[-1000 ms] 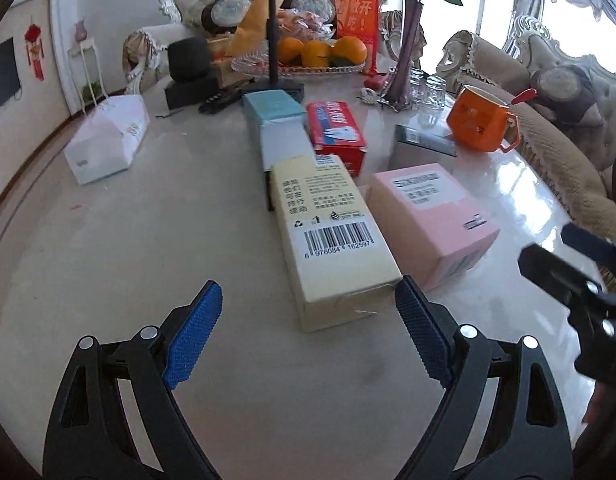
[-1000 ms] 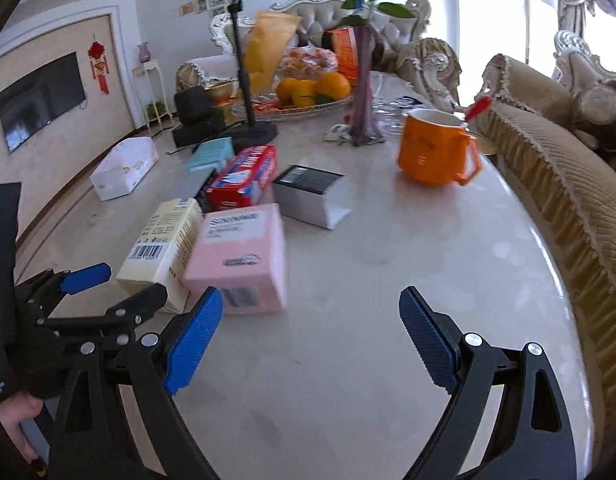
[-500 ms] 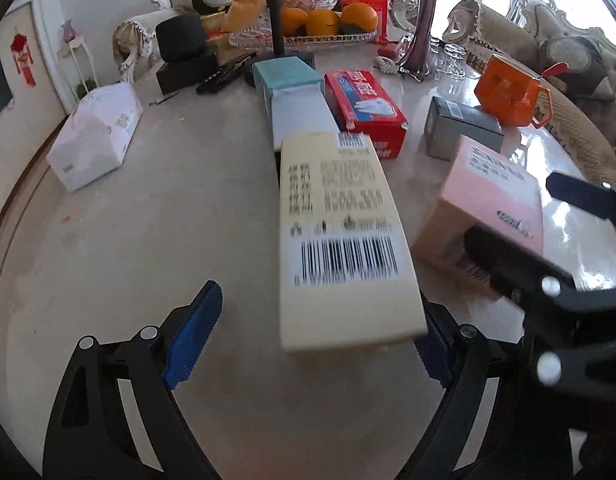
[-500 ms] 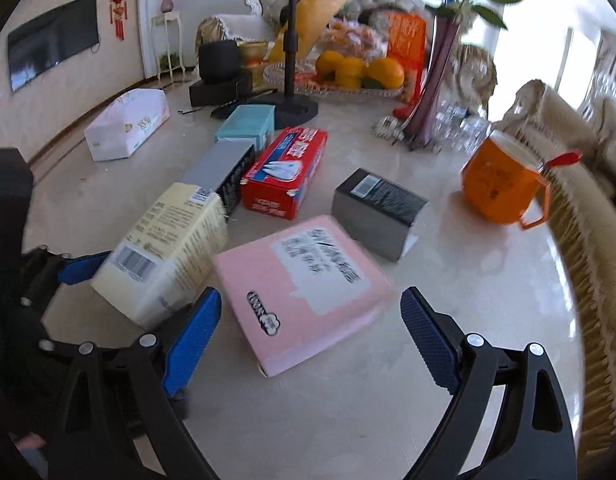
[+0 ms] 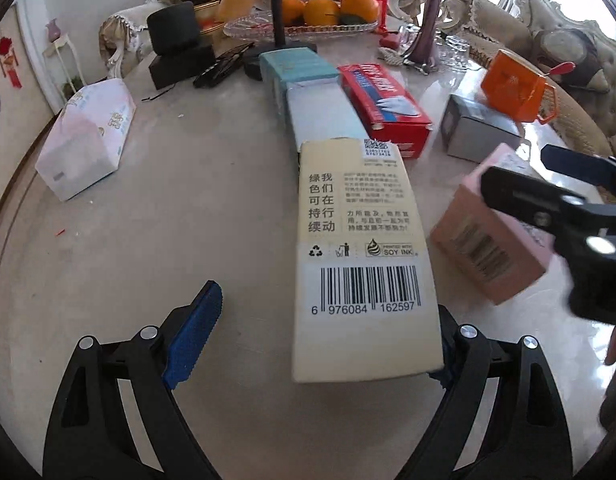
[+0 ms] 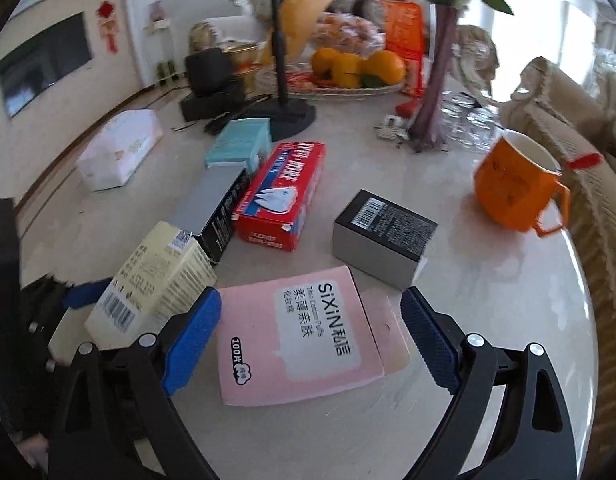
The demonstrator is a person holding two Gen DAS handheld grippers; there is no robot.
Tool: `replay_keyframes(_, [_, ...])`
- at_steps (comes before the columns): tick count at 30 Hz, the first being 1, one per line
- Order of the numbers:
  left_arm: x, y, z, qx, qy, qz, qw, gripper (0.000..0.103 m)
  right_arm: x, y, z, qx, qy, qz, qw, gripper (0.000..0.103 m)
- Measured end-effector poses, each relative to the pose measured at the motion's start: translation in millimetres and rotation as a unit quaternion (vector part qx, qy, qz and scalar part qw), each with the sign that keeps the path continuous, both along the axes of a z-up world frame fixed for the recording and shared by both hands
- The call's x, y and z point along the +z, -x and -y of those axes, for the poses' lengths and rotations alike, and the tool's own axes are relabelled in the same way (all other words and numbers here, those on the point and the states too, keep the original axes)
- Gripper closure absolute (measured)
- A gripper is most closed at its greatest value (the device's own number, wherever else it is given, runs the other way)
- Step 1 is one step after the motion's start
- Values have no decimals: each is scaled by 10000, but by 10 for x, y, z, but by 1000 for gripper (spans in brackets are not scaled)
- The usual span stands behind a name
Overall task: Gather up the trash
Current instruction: 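Grasp the cream barcode box with the left tool while the right tool grasps the pink SIXIN box, then carry the cream box and pink SIXIN box over the wastebasket and open both tools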
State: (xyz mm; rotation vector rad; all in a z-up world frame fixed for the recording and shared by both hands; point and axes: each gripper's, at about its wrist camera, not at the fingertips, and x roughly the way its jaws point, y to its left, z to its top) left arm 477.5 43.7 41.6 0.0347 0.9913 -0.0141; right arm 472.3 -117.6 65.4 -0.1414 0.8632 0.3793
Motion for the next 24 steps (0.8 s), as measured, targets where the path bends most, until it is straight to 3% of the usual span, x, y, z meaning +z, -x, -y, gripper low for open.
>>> replay_keyframes(5, [5,-22,-16,59,-12,11,10000,17,-65,-2,2,453,-207,-369,9981,16])
replay_keyframes(7, [6,-40,-12,71,-16,-8,10000,16,-125,72,-72,687,44,-263,9973,15])
replay_keyframes(9, [7,-47,25,38,-215,94,9997,16,-175,61,-75,558,92,-189,9982,15])
replay_keyframes(12, [6,-64,7,56,-155,132,9998,16,-274,-32,-48,365,-2,-367,9987,19])
replay_keyframes(13, [7,-72,-6,17,-92,132,9999,21,-294,-43,-35,357,-88,-404,9985,26])
replay_keyframes(14, [14,-74,-25,-30,-7,155,9999,25,-299,-40,-20,321,-155,-404,9985,27])
replay_keyframes(15, [32,-72,-43,-24,-17,214,9998,47,-298,-11,-15,212,-161,-381,9989,27])
replay_keyframes(16, [43,-70,-62,13,-38,243,9997,57,-294,11,-7,188,-151,-349,9991,27])
replay_keyframes(20, [65,-45,-169,67,373,217,9990,57,-249,197,83,116,-291,-185,9993,27])
replay_keyframes(24, [120,127,-152,-30,408,283,9988,57,-134,480,256,-15,-502,-26,9987,27])
